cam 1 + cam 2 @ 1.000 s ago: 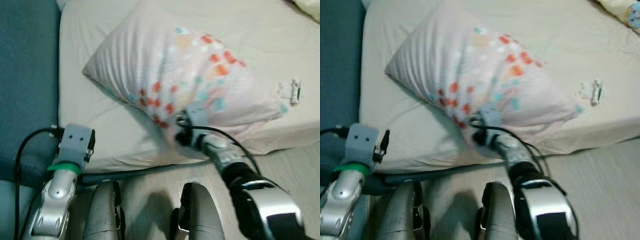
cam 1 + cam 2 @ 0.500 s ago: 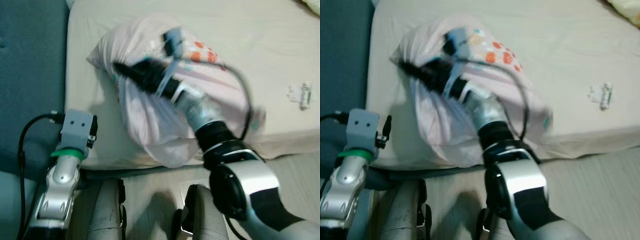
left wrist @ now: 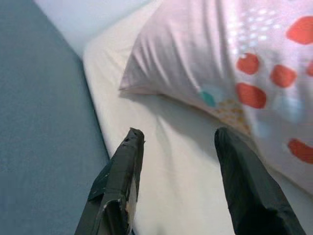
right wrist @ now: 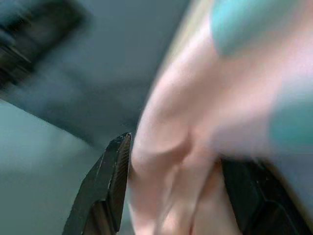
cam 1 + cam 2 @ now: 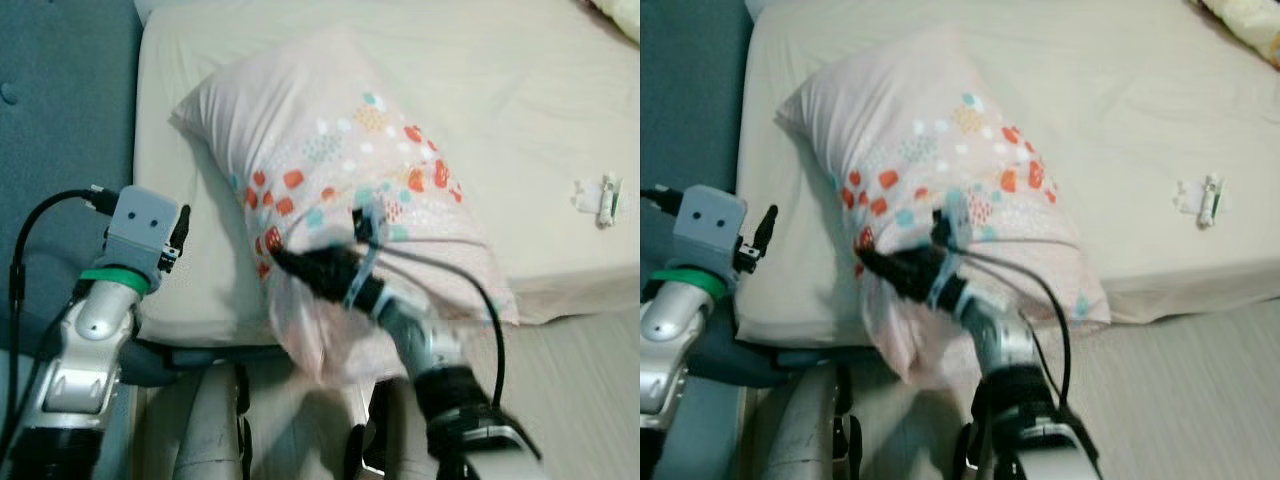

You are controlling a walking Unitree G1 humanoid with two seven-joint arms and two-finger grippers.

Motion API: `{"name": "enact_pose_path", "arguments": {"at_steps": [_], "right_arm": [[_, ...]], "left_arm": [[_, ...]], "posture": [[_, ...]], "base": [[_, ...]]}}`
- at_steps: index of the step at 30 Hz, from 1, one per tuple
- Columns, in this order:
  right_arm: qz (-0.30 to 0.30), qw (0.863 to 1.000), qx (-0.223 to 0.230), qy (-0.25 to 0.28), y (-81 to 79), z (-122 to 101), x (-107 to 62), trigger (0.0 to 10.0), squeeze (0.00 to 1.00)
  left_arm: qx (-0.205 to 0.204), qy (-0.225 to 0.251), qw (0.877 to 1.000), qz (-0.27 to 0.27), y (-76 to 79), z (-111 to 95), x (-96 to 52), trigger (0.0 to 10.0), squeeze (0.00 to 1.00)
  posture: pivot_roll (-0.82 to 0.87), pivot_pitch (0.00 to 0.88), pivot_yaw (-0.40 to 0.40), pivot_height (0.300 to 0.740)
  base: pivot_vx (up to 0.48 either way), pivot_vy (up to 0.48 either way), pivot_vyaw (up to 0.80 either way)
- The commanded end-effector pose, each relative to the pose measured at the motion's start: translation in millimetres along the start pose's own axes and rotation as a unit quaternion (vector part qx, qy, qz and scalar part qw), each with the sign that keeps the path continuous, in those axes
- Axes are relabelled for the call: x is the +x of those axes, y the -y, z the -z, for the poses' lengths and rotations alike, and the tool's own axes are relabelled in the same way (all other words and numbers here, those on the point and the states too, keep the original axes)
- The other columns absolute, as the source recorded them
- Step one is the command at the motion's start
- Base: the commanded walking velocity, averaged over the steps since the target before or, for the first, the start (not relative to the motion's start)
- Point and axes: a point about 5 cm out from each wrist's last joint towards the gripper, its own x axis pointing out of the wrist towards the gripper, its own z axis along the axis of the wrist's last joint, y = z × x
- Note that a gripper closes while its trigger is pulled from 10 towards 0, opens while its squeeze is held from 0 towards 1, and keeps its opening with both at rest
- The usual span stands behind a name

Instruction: Clean up the room

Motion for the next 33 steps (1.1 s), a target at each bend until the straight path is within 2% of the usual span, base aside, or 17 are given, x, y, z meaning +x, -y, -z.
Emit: {"name": "enact_pose_path", "arguments": {"at_steps": [1,3,4,5,6,8,10,13,19,20,21,23,24,25,26,29,33], "right_arm": [[0.036,0.998,0.021,-0.04,6.4,26.2,-9.8,10.0,0.0],[0.085,0.995,0.04,-0.045,14.6,38.8,-20.9,10.0,0.0],[0.114,0.992,0.036,-0.028,19.2,34.8,-28.7,10.0,0.55],[0.114,0.992,0.036,-0.028,19.2,34.8,-28.7,10.0,0.55],[0.125,0.992,-0.016,-0.022,18.7,24.8,-35.7,10.0,1.0],[0.129,0.99,-0.055,-0.019,16.6,17.7,-40.0,10.0,1.0],[0.137,0.97,-0.19,-0.059,12.6,4.3,-50.9,10.0,1.0],[0.152,0.952,-0.253,-0.077,12.9,-5.8,-60.4,10.0,1.0],[0.202,0.931,-0.302,-0.041,19.4,-42.8,-83.4,10.0,1.0],[0.232,0.914,-0.333,-0.013,23.8,-68.6,-98.4,10.0,1.0],[0.245,0.908,-0.34,-0.006,26.6,-76.7,-104.6,10.0,1.0],[0.245,0.908,-0.34,-0.006,26.6,-76.7,-104.6,10.0,1.0],[0.26,0.901,-0.346,-0.006,29.6,-81.4,-112.3,10.0,0.0],[0.26,0.901,-0.346,-0.006,29.6,-81.4,-112.3,10.0,0.0],[0.28,0.894,-0.348,-0.013,35.6,-83.2,-121.9,10.0,0.0],[0.292,0.89,-0.348,-0.03,40.2,-82.0,-132.0,10.0,0.0],[0.331,0.874,-0.353,-0.049,54.4,-82.6,-153.3,10.0,0.0]], "left_arm": [[-0.008,-0.014,1.0,0.02,0.9,4.7,-4.8,10.0,0.0],[-0.019,-0.022,0.999,0.03,1.8,6.8,-5.5,10.0,0.0],[-0.05,-0.044,0.997,0.038,11.1,12.6,-5.7,10.0,0.0],[-0.05,-0.044,0.997,0.038,11.1,12.6,-5.7,10.0,0.0],[-0.086,-0.066,0.993,0.046,23.8,17.5,-6.0,10.0,0.0],[-0.109,-0.08,0.989,0.052,32.9,20.3,-6.4,10.0,0.0],[-0.149,-0.103,0.982,0.053,51.3,23.0,-5.3,10.0,0.0],[-0.164,-0.117,0.978,0.05,61.4,24.0,-3.4,10.0,0.0],[-0.186,-0.143,0.971,0.039,69.8,27.0,0.5,10.0,0.0],[-0.217,-0.165,0.961,0.039,73.5,28.7,1.3,10.0,0.11],[-0.237,-0.174,0.955,0.042,75.0,28.7,1.6,10.0,0.11],[-0.237,-0.174,0.955,0.042,75.0,28.7,1.6,10.0,0.11],[-0.252,-0.182,0.949,0.045,76.1,27.7,1.9,10.0,0.41],[-0.252,-0.182,0.949,0.045,76.1,27.7,1.9,10.0,0.41],[-0.275,-0.192,0.941,0.052,78.9,26.7,2.0,10.0,1.0],[-0.291,-0.2,0.934,0.057,82.5,25.5,2.4,10.0,1.0],[-0.352,-0.22,0.907,0.073,95.2,22.6,3.3,10.0,1.0]], "posture": [[0.16,0.143,0.046,0.605],[0.15,0.143,0.049,0.605],[0.13,0.138,0.047,0.605],[0.13,0.138,0.047,0.605],[0.13,0.136,0.047,0.605],[0.13,0.136,0.047,0.605],[0.11,0.135,0.04,0.605],[0.11,0.136,0.038,0.605],[0.09,0.137,0.042,0.605],[0.09,0.137,0.043,0.605],[0.08,0.139,0.046,0.605],[0.08,0.139,0.046,0.605],[0.08,0.139,0.045,0.605],[0.08,0.139,0.045,0.605],[0.08,0.141,0.042,0.605],[0.09,0.143,0.042,0.605],[0.08,0.151,0.054,0.605]], "base": [[0.0,0.0,0.0],[0.0,0.0,0.0],[0.0,0.0,0.0],[0.0,0.0,0.0],[0.0,0.0,0.0],[0.0,0.0,0.0],[0.0,0.0,0.0],[0.0,0.0,0.0],[0.0,0.0,0.0],[0.0,0.0,0.0],[0.0,0.0,0.0],[0.0,0.0,0.0],[0.0,0.0,0.0],[0.0,0.0,0.0],[0.0,0.0,0.0],[0.0,0.0,0.0],[0.0,0.0,0.0]]}}
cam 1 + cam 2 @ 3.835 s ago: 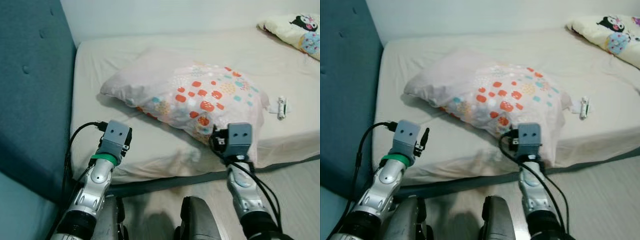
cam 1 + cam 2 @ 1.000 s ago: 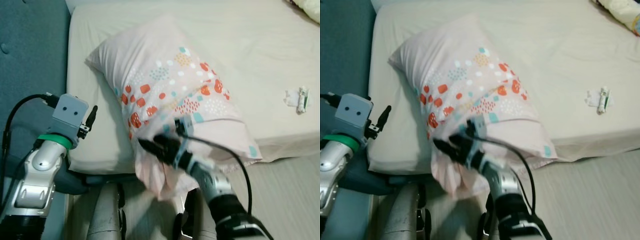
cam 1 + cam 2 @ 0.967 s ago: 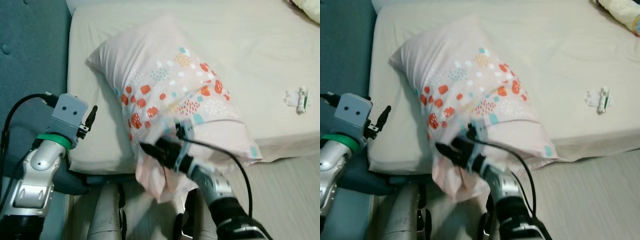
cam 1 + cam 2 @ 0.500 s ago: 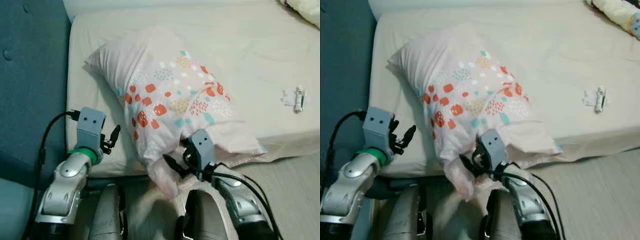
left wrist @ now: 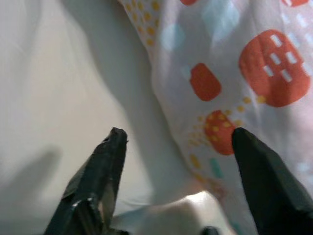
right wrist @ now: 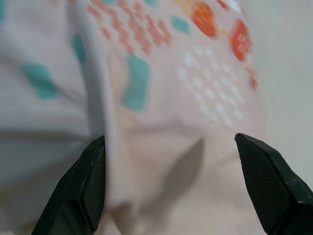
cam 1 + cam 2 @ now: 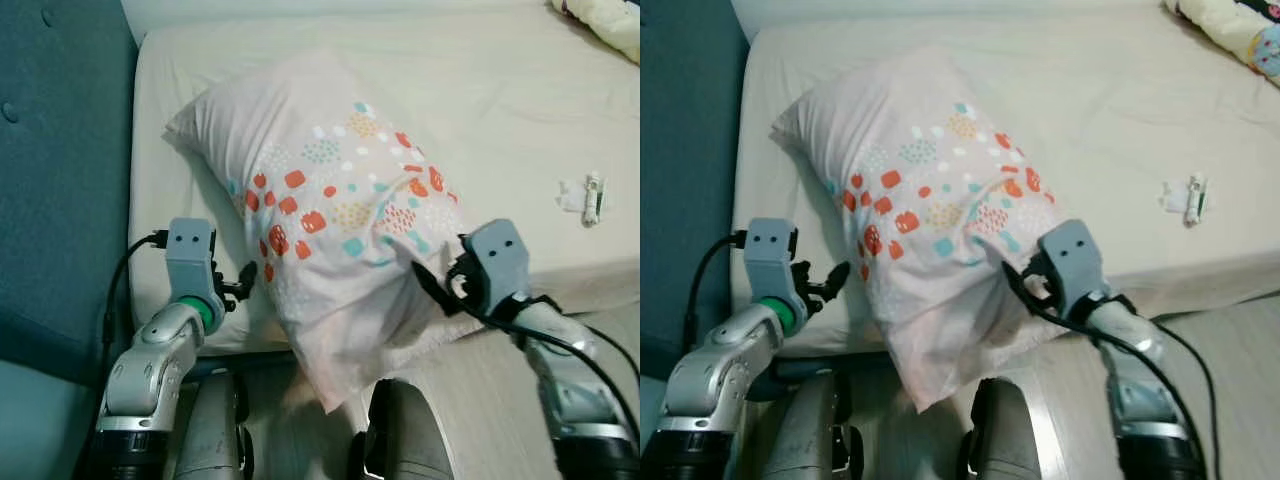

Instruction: Clean up the room

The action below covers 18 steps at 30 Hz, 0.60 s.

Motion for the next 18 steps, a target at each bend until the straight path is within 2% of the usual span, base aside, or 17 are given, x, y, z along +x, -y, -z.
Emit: {"name": "enact_pose_path", "arguments": {"at_steps": [1,2,3,5,6,7,8,10,11,13,15,18], "right_arm": [[0.053,0.999,0.003,-0.014,15.5,15.9,1.2,10.0,0.0],[0.053,0.999,0.003,-0.014,15.5,15.9,1.2,10.0,0.0],[0.077,0.997,0.005,-0.008,21.4,18.5,4.8,10.0,0.0],[0.14,0.987,0.071,0.042,33.2,16.0,15.3,10.0,0.0],[0.14,0.987,0.071,0.042,33.2,16.0,15.3,10.0,0.0],[0.16,0.98,0.101,0.058,36.8,15.5,18.7,10.0,0.0],[0.16,0.98,0.101,0.058,36.8,15.5,18.7,10.0,0.0],[0.187,0.967,0.16,0.073,44.4,17.4,25.5,10.0,0.0],[0.187,0.967,0.16,0.073,44.4,17.4,25.5,10.0,0.0],[0.203,0.955,0.204,0.073,50.7,21.1,29.0,10.0,0.0],[0.2,0.949,0.235,0.061,51.8,26.2,31.3,10.0,0.0],[0.199,0.947,0.246,0.051,51.0,30.3,32.6,10.0,0.0]], "left_arm": [[-0.048,-0.028,0.998,0.017,8.8,7.4,1.5,10.0,1.0],[-0.048,-0.028,0.998,0.017,8.8,7.4,1.5,10.0,1.0],[-0.065,-0.037,0.997,0.027,13.8,9.4,3.0,10.0,1.0],[-0.098,-0.05,0.993,0.046,23.9,12.0,8.4,10.0,1.0],[-0.098,-0.05,0.993,0.046,23.9,12.0,8.4,10.0,1.0],[-0.115,-0.052,0.991,0.052,26.8,12.0,11.4,10.0,1.0],[-0.115,-0.052,0.991,0.052,26.8,12.0,11.4,10.0,1.0],[-0.15,-0.05,0.985,0.065,35.4,9.1,20.5,10.0,1.0],[-0.15,-0.05,0.985,0.065,35.4,9.1,20.5,10.0,1.0],[-0.175,-0.045,0.981,0.076,43.4,5.3,27.5,10.0,1.0],[-0.197,-0.047,0.976,0.077,47.6,5.8,31.6,10.0,1.0],[-0.202,-0.05,0.975,0.079,50.0,6.5,32.7,10.0,1.0]], "posture": [[0.08,0.158,0.06,0.605],[0.08,0.158,0.06,0.605],[0.07,0.159,0.06,0.605],[0.07,0.167,0.058,0.605],[0.07,0.167,0.058,0.605],[0.07,0.168,0.058,0.605],[0.07,0.168,0.058,0.605],[0.09,0.177,0.052,0.605],[0.09,0.177,0.052,0.605],[0.1,0.179,0.052,0.605],[0.1,0.184,0.052,0.605],[0.1,0.189,0.049,0.605]], "base": [[0.0,0.0,0.0],[0.0,0.0,0.0],[0.0,0.0,0.0],[0.0,0.0,0.0],[0.0,0.0,0.0],[0.0,0.0,0.0],[0.0,0.0,0.0],[0.0,0.0,0.0],[0.0,0.0,0.0],[0.0,0.0,0.0],[0.0,0.0,0.0],[0.0,0.0,0.0]]}}
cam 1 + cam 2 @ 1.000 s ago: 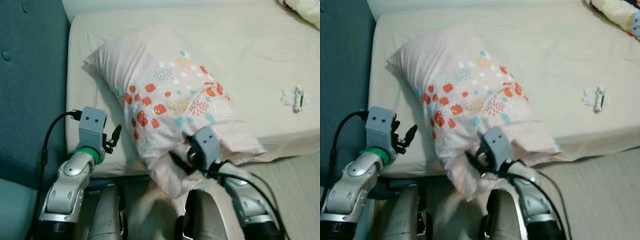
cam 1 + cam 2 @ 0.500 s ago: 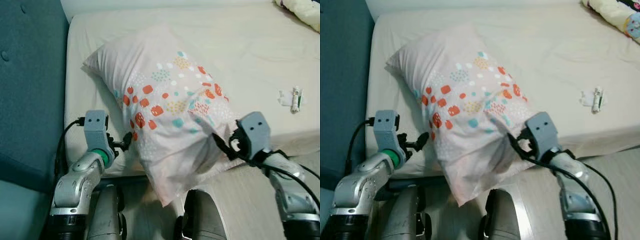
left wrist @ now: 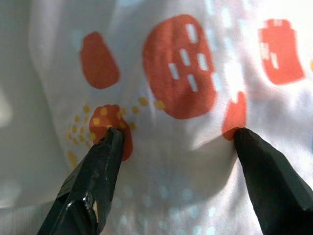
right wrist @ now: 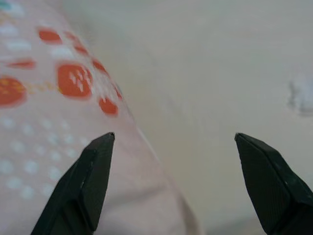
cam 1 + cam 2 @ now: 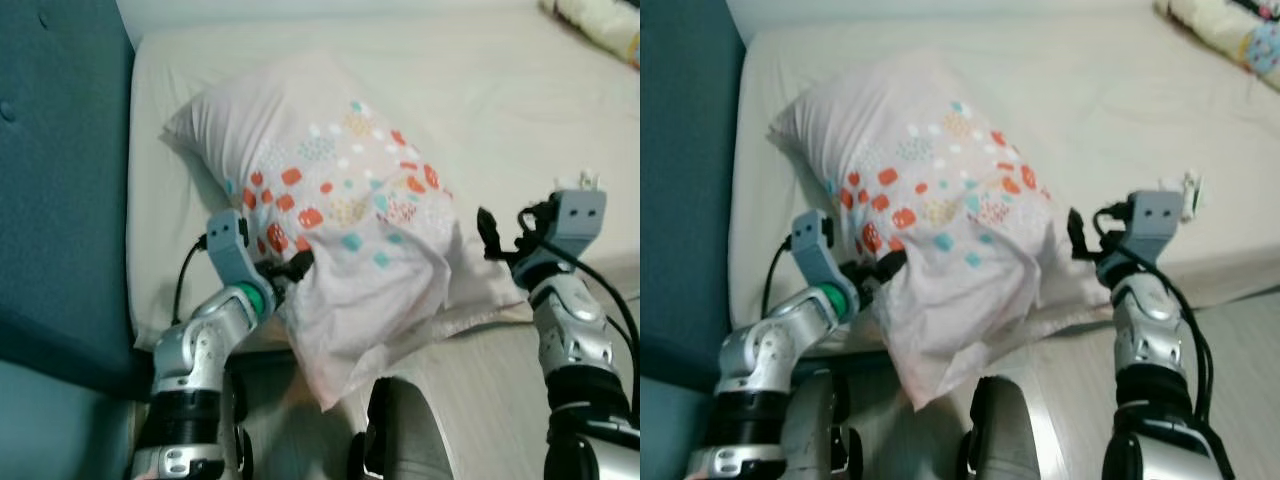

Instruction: Clean up the room

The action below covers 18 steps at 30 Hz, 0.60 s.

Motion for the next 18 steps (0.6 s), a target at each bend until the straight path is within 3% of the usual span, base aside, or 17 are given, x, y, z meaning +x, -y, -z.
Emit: {"name": "enact_pose_path", "arguments": {"at_steps": [1,5,6,18], "right_arm": [[0.008,0.999,0.026,-0.033,3.8,14.9,-3.0,10.0,0.0],[0.001,0.996,0.051,-0.074,1.4,30.7,-4.8,10.0,0.0],[-0.005,0.994,0.056,-0.091,-1.5,36.3,-4.8,10.0,0.0],[-0.061,0.988,0.039,-0.138,-20.7,36.5,6.2,10.0,0.0]], "left_arm": [[-0.018,-0.017,1.0,0.006,4.0,8.0,3.5,10.0,1.0],[-0.002,-0.041,0.999,0.022,12.2,18.6,4.9,10.0,0.99],[0.007,-0.052,0.998,0.031,15.7,24.5,4.1,10.0,0.0],[0.046,-0.08,0.995,0.046,21.8,39.2,-7.5,10.0,0.0]], "posture": [[0.11,0.194,0.048,0.605],[0.13,0.217,0.056,0.605],[0.13,0.225,0.059,0.605],[0.17,0.27,0.063,0.605]], "base": [[0.0,0.0,0.0],[0.0,0.0,0.0],[0.0,0.0,0.0],[0.0,0.0,0.0]]}}
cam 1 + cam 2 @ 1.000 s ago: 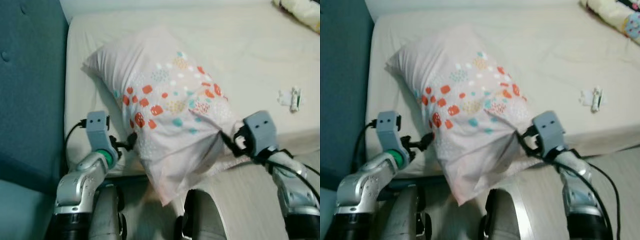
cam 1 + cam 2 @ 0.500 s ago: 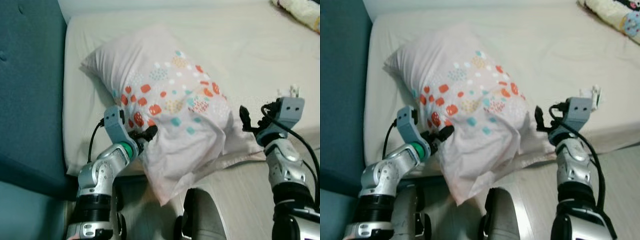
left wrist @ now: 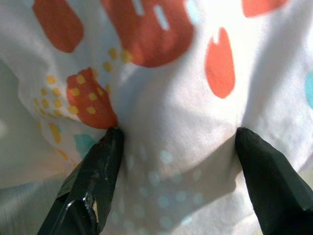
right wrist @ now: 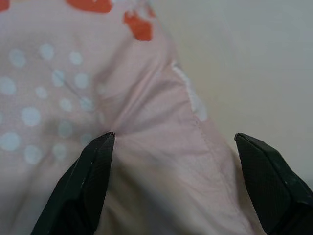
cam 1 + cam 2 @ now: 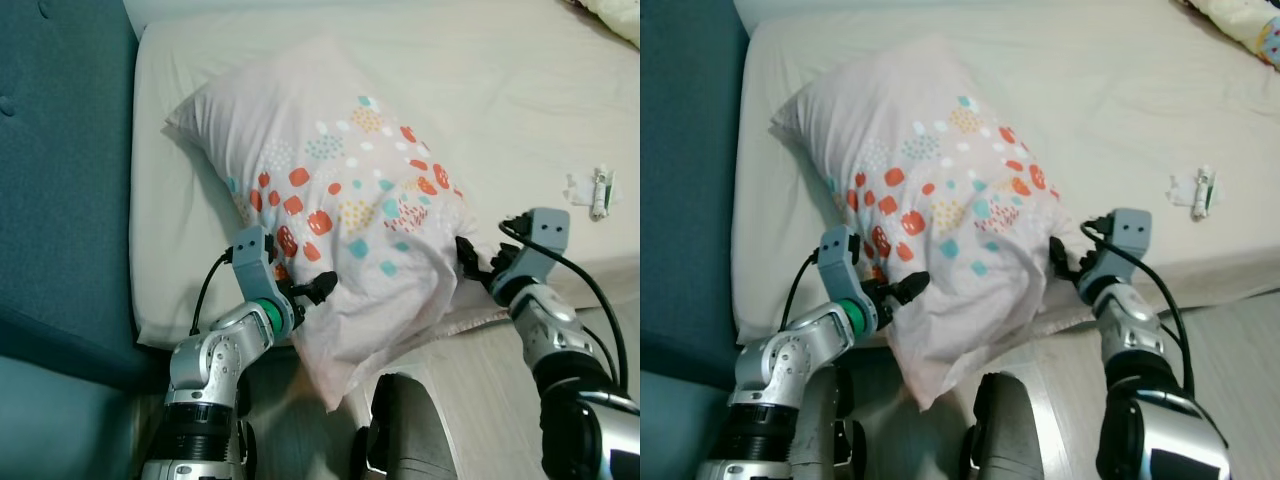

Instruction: Clean up the room

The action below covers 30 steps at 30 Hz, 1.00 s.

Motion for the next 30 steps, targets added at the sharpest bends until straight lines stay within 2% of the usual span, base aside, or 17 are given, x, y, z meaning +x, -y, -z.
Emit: {"name": "enact_pose_path", "arguments": {"at_steps": [1,2,4,5,6,8,9,10,11,13,14,15,16,17,18,19,30], "right_arm": [[-0.02,0.999,0.006,-0.048,-4.1,16.9,-1.5,10.0,0.0],[-0.02,0.998,0.005,-0.068,-5.4,22.7,-2.0,10.0,0.0],[-0.02,0.998,0.005,-0.068,-5.4,22.7,-2.0,10.0,0.0],[-0.017,0.997,0.003,-0.08,-5.8,26.8,-2.6,10.0,0.0],[-0.017,0.995,0.001,-0.095,-6.7,31.7,-3.4,10.0,0.0],[-0.017,0.995,0.001,-0.095,-6.7,31.7,-3.4,10.0,0.0],[-0.02,0.994,0.001,-0.104,-7.6,34.9,-3.9,10.0,0.0],[-0.02,0.994,0.001,-0.104,-7.6,34.9,-3.9,10.0,0.0],[-0.024,0.994,0.001,-0.111,-7.9,37.0,-4.5,10.0,0.0],[-0.024,0.994,0.001,-0.111,-7.9,37.0,-4.5,10.0,0.0],[-0.027,0.993,0.001,-0.116,-7.6,38.0,-5.1,9.3,0.0],[-0.027,0.993,0.001,-0.116,-7.6,38.0,-5.1,9.3,0.0],[-0.03,0.993,0.0,-0.117,-6.5,37.5,-5.5,3.9,0.0],[-0.03,0.993,0.0,-0.117,-6.5,37.5,-5.5,3.9,0.0],[-0.032,0.993,0.001,-0.116,-5.4,36.1,-5.6,0.4,0.0],[-0.036,0.993,0.002,-0.115,-5.0,34.7,-5.5,0.0,0.0],[-0.042,0.993,0.011,-0.11,-4.5,30.8,-4.7,0.0,0.0]], "left_arm": [[-0.009,-0.042,0.999,0.009,6.0,21.4,-2.1,10.0,0.0],[-0.015,-0.065,0.998,0.009,9.2,27.6,-3.3,8.7,0.0],[-0.015,-0.065,0.998,0.009,9.2,27.6,-3.3,8.7,0.0],[-0.019,-0.082,0.996,0.008,11.1,32.2,-4.1,8.7,0.0],[-0.024,-0.101,0.994,0.013,17.6,37.7,-3.1,4.9,0.0],[-0.024,-0.101,0.994,0.013,17.6,37.7,-3.1,4.9,0.0],[-0.028,-0.114,0.993,0.022,25.2,42.2,-1.8,4.3,0.0],[-0.028,-0.114,0.993,0.022,25.2,42.2,-1.8,4.3,0.0],[-0.028,-0.124,0.991,0.03,32.9,46.7,0.2,3.3,0.0],[-0.028,-0.124,0.991,0.03,32.9,46.7,0.2,3.3,0.0],[-0.027,-0.131,0.99,0.036,39.2,50.7,2.2,2.4,0.0],[-0.027,-0.131,0.99,0.036,39.2,50.7,2.2,2.4,0.0],[-0.025,-0.137,0.99,0.038,43.5,54.4,4.5,0.0,0.0],[-0.025,-0.137,0.99,0.038,43.5,54.4,4.5,0.0,0.0],[-0.022,-0.14,0.989,0.037,46.4,57.6,6.6,0.0,0.0],[-0.021,-0.142,0.989,0.035,47.6,59.6,8.3,0.0,0.0],[-0.024,-0.14,0.99,0.02,45.9,56.8,9.2,0.0,0.0]], "posture": [[0.18,0.274,0.062,0.605],[0.18,0.265,0.062,0.605],[0.18,0.265,0.062,0.605],[0.18,0.263,0.062,0.605],[0.17,0.264,0.063,0.605],[0.17,0.264,0.063,0.605],[0.16,0.261,0.064,0.605],[0.16,0.261,0.064,0.605],[0.15,0.259,0.063,0.605],[0.15,0.259,0.063,0.605],[0.15,0.26,0.063,0.605],[0.15,0.26,0.063,0.605],[0.14,0.262,0.065,0.605],[0.14,0.262,0.065,0.605],[0.14,0.262,0.065,0.605],[0.13,0.265,0.065,0.605],[0.13,0.266,0.066,0.605]], "base": [[0.0,0.0,0.0],[0.0,0.0,0.0],[0.0,0.0,0.0],[0.0,0.0,0.0],[0.0,0.0,0.0],[0.0,0.0,0.0],[0.0,0.0,0.0],[0.0,0.0,0.0],[0.0,0.0,0.0],[0.0,0.0,0.0],[0.0,0.0,0.0],[0.0,0.0,0.0],[0.0,0.0,0.0],[0.0,0.0,0.0],[0.0,0.0,0.0],[0.0,0.0,0.0],[0.0,0.0,0.0]]}}
